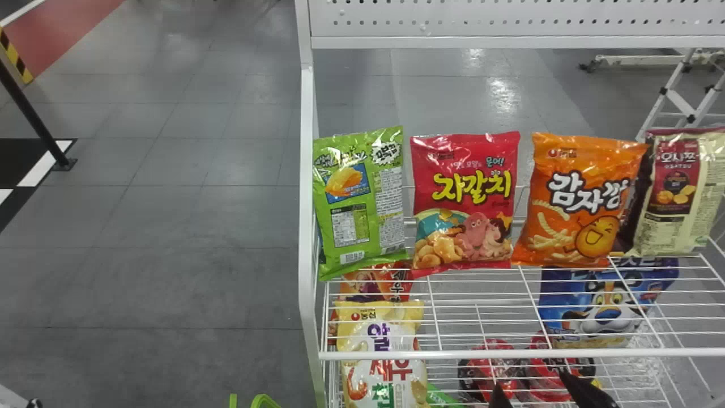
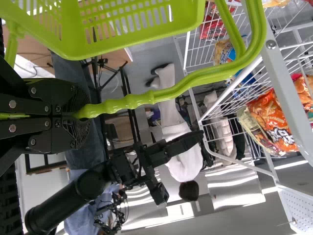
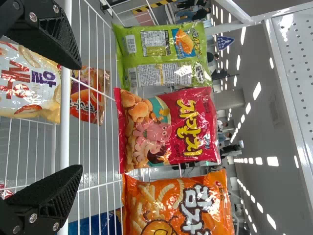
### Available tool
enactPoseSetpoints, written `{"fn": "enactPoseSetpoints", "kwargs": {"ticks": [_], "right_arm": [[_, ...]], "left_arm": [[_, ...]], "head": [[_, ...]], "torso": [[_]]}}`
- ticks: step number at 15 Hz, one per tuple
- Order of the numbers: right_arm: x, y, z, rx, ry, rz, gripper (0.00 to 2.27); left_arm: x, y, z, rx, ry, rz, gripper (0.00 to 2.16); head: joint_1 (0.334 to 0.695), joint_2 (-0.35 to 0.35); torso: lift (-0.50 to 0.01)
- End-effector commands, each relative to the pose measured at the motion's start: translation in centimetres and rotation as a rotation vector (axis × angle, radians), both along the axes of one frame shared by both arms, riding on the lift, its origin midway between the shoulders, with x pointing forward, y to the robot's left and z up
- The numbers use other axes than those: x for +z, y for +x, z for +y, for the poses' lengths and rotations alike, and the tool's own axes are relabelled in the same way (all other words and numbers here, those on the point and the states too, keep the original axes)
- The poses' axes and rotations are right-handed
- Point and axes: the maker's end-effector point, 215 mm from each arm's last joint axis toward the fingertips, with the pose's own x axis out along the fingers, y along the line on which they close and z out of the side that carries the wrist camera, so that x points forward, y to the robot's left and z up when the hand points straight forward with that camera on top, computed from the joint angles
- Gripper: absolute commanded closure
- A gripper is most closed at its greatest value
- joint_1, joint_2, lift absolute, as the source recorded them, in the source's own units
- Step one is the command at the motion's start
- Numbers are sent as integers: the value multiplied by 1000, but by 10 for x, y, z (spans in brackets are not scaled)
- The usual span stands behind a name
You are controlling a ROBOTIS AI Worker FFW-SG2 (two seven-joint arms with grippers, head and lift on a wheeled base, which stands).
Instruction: Hold basket handle with left hand then pick Jagalchi snack with right hand and place into basket
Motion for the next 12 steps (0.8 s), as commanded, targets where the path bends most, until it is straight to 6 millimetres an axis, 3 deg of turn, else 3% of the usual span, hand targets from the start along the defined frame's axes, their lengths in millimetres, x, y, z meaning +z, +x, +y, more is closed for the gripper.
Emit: {"fn": "enactPoseSetpoints", "kwargs": {"ticks": [1,3,5,10,12], "right_arm": [[-1,-2,-6,-6,-8,5,83],[-15,1,-6,-4,-2,64,83],[-16,3,-2,2,1,67,83],[-10,2,-7,-7,3,53,83],[-3,12,-6,-9,6,40,83]], "left_arm": [[3,-1,-3,-9,-6,-11,2145],[11,7,0,8,-16,-6,2145],[10,8,-4,-5,-10,-11,2145],[14,2,-12,-6,-24,-8,2145],[13,2,-12,-9,-20,-9,2145]], "head": [[695,5],[695,-4],[695,-15],[695,-33],[695,-43]], "torso": [[-9],[-9],[-9],[-9],[-9]]}}
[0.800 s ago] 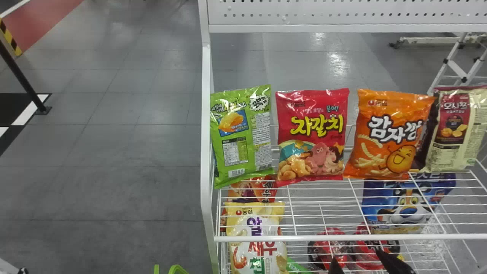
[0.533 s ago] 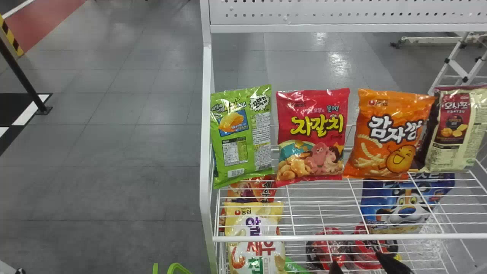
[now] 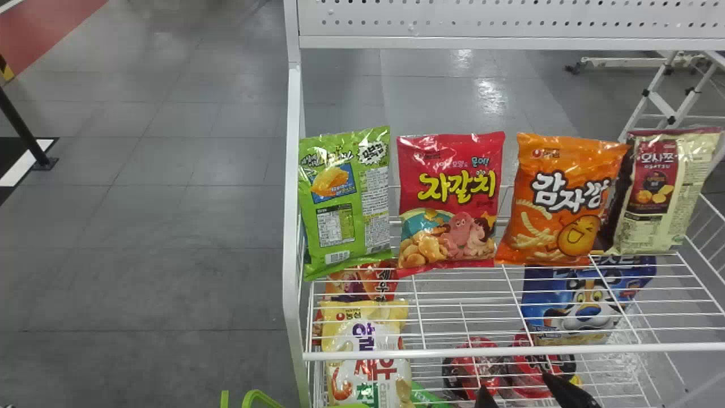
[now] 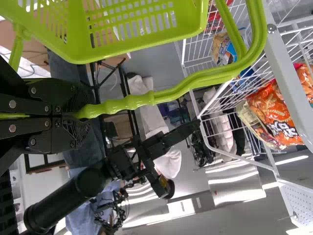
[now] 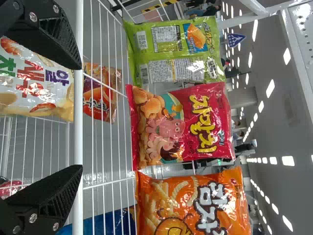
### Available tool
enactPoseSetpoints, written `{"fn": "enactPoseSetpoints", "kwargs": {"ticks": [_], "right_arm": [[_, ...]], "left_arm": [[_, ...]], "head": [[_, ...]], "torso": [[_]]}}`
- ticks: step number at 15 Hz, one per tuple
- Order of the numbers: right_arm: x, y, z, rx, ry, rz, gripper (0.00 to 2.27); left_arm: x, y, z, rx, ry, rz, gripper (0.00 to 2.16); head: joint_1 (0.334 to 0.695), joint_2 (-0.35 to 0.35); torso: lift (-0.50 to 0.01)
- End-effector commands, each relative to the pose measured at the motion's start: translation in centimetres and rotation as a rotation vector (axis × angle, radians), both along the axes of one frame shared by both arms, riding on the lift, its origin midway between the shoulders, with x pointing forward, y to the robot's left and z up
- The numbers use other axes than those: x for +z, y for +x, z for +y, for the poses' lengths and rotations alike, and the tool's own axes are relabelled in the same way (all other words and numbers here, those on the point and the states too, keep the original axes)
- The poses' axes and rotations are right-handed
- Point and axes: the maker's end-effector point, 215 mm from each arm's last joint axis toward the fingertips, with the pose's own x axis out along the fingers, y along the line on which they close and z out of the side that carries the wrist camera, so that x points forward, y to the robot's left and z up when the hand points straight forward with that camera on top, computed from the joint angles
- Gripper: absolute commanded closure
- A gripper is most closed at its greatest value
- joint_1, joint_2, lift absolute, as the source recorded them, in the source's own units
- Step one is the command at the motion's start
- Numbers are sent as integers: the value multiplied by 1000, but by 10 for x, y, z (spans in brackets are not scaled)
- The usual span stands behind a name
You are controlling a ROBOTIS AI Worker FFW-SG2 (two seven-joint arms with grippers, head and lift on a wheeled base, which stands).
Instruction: Hold basket handle with left hand then pick Jagalchi snack with right hand and place into basket
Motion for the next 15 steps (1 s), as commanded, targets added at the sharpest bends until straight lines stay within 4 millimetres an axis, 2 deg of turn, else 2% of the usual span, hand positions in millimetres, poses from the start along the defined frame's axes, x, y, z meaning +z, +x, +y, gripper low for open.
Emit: {"fn": "enactPoseSetpoints", "kwargs": {"ticks": [1,3,12,15], "right_arm": [[11,16,4,3,7,-15,83],[23,37,10,10,9,-30,83],[46,139,35,-18,-12,2,83],[49,172,33,-33,-27,15,83]], "left_arm": [[1,-1,-1,-6,-4,-1,2142],[0,-2,0,-10,3,0,2145],[-2,-1,7,-14,20,1,2142],[-2,0,10,-11,24,1,2142]], "head": [[695,-45],[695,-41],[695,22],[695,41]], "torso": [[-9],[-9],[-9],[-9]]}}
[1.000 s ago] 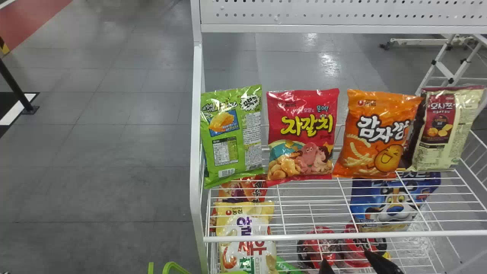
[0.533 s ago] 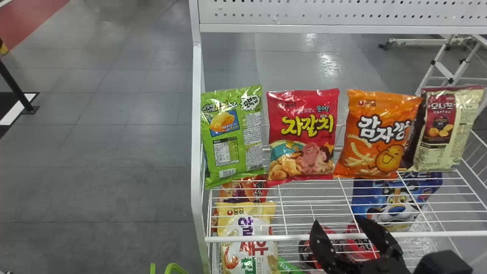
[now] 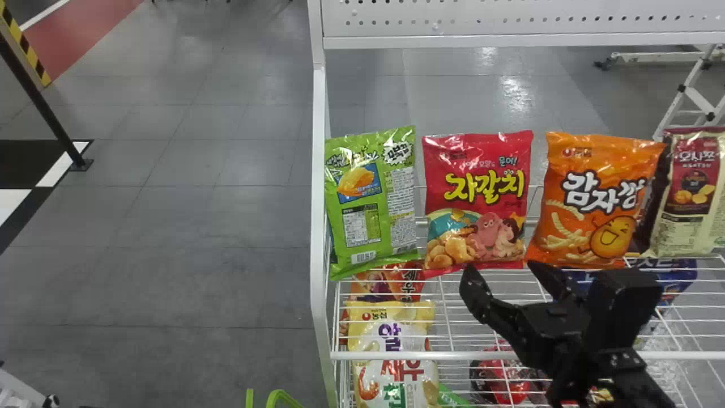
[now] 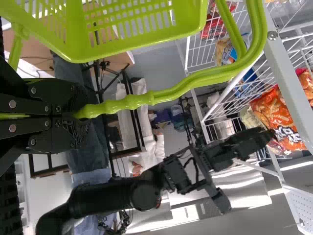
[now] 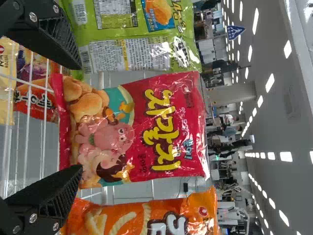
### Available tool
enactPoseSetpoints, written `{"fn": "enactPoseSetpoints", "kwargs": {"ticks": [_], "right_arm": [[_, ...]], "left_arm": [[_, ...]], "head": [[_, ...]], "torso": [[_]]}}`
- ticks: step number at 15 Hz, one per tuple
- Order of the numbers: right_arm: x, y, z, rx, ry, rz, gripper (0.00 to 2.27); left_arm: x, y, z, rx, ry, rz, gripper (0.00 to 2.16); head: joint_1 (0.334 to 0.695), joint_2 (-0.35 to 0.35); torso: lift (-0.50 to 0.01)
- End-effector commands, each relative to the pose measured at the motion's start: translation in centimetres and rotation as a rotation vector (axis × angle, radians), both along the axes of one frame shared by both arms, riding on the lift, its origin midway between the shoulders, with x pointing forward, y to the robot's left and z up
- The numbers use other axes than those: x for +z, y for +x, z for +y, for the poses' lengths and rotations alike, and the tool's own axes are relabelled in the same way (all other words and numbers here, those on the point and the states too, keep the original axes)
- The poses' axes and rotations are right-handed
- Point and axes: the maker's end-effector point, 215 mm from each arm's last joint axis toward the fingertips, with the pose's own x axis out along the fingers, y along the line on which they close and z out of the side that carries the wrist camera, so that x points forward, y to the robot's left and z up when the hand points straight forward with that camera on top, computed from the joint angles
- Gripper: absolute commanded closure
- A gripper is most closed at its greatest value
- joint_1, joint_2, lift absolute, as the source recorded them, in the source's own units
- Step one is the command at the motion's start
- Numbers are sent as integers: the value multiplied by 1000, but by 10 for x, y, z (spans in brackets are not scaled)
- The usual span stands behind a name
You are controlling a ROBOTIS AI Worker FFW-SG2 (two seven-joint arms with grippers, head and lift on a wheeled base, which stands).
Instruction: Hold basket handle with left hand then pick Jagalchi snack with right hand and place into basket
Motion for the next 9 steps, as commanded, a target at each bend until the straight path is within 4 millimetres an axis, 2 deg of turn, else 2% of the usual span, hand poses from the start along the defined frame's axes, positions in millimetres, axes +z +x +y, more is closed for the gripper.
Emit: {"fn": "enactPoseSetpoints", "kwargs": {"ticks": [1,4,9], "right_arm": [[5,27,2,1,-7,9,83],[16,58,0,-4,-14,-9,80],[1,88,1,2,-33,58,80]], "left_arm": [[2,0,1,-1,-7,-1,2142],[3,1,4,6,-6,-2,2142],[2,2,8,19,-5,2,2142]], "head": [[695,42],[695,43],[695,48]], "torso": [[-9],[-9],[-9]]}}
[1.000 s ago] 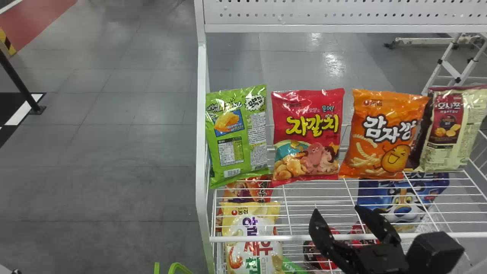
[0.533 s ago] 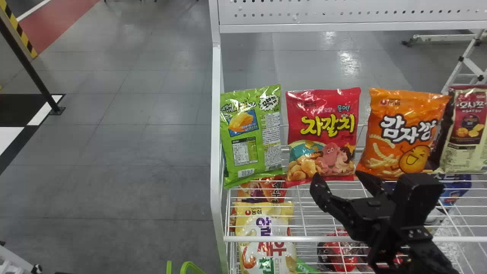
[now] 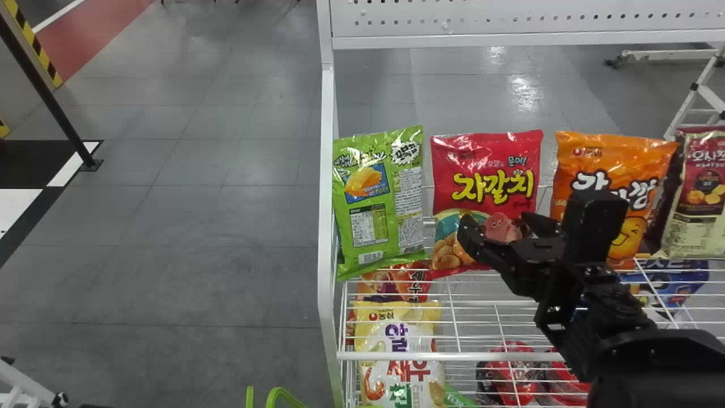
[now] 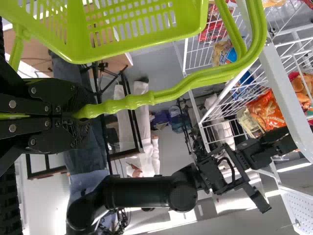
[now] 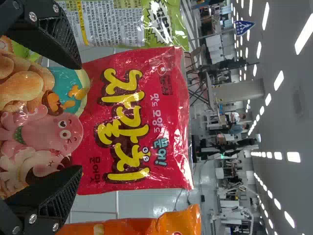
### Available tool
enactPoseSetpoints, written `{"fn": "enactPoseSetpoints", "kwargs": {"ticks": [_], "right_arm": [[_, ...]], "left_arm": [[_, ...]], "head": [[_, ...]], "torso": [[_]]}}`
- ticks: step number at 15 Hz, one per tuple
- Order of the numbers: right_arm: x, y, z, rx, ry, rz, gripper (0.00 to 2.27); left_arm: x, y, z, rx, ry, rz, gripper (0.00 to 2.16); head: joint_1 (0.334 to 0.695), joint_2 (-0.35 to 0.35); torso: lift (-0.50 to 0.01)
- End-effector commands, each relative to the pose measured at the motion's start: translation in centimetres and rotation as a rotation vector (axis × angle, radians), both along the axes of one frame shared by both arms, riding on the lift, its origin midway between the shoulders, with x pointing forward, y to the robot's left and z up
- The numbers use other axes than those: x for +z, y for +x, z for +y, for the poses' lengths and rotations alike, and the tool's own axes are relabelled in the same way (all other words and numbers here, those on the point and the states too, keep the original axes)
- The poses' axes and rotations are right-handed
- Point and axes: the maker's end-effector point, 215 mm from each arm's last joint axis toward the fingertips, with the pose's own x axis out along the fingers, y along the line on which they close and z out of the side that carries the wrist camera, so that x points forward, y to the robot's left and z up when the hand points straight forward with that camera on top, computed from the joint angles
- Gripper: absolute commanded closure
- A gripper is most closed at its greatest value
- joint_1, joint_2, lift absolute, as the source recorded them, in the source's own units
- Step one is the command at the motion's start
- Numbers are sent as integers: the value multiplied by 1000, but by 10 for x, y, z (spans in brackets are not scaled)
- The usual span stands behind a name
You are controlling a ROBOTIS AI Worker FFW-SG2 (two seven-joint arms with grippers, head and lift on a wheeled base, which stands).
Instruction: Hold basket handle with left hand then pick Jagalchi snack with right hand and place into basket
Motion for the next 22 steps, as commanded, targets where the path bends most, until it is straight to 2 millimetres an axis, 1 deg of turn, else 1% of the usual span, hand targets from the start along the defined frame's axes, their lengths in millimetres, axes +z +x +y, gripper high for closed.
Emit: {"fn": "enactPoseSetpoints", "kwargs": {"ticks": [1,2,5,6,7,8,9,10,11,12,13,15,18,19,20,21,22], "right_arm": [[-11,16,-2,-1,-16,35,80],[-15,21,-2,-1,-17,42,80],[-17,33,11,22,-22,49,87],[-15,35,13,27,-23,46,124],[-14,35,18,35,-21,47,404],[-14,36,18,36,-23,52,660],[-18,35,18,37,-24,65,1038],[-24,32,19,39,-27,87,1538],[-31,29,20,43,-28,114,1872],[-37,26,18,41,-29,137,2145],[-39,25,16,37,-29,144,2250],[-37,21,11,24,-29,138,2250],[-13,11,2,0,-26,99,2250],[-3,5,-1,-4,-24,91,2250],[-1,-2,-6,-11,-27,110,2250],[-1,-13,-10,-12,-31,147,2250],[5,-22,-12,-12,-32,164,2250]], "left_arm": [[2,1,3,5,-6,-3,2142],[2,1,5,9,-4,-2,2142],[2,3,8,14,-1,-3,2142],[4,3,9,17,-7,-5,2142],[4,4,9,18,-6,-9,2142],[4,4,9,18,-5,-6,2142],[4,4,10,20,-4,-5,2142],[4,4,11,22,-2,-7,2142],[3,4,12,23,-2,-6,2142],[3,4,12,24,-4,-5,2142],[3,4,12,23,-2,-6,2142],[3,4,12,24,-4,-3,2142],[1,4,13,25,-3,-10,2142],[0,4,13,26,-3,-10,2142],[0,4,13,27,-5,-11,2142],[-1,4,14,27,-3,-11,2142],[-2,4,15,26,-1,-14,2142]], "head": [[695,49],[695,50],[695,54],[695,59],[695,69],[695,75],[695,80],[695,84],[695,87],[695,91],[695,92],[695,92],[695,82],[695,78],[695,75],[695,72],[695,65]], "torso": [[-9],[-9],[-9],[-9],[-9],[-9],[-9],[-9],[-9],[-9],[-9],[-9],[-9],[-9],[-9],[-9],[-9]]}}
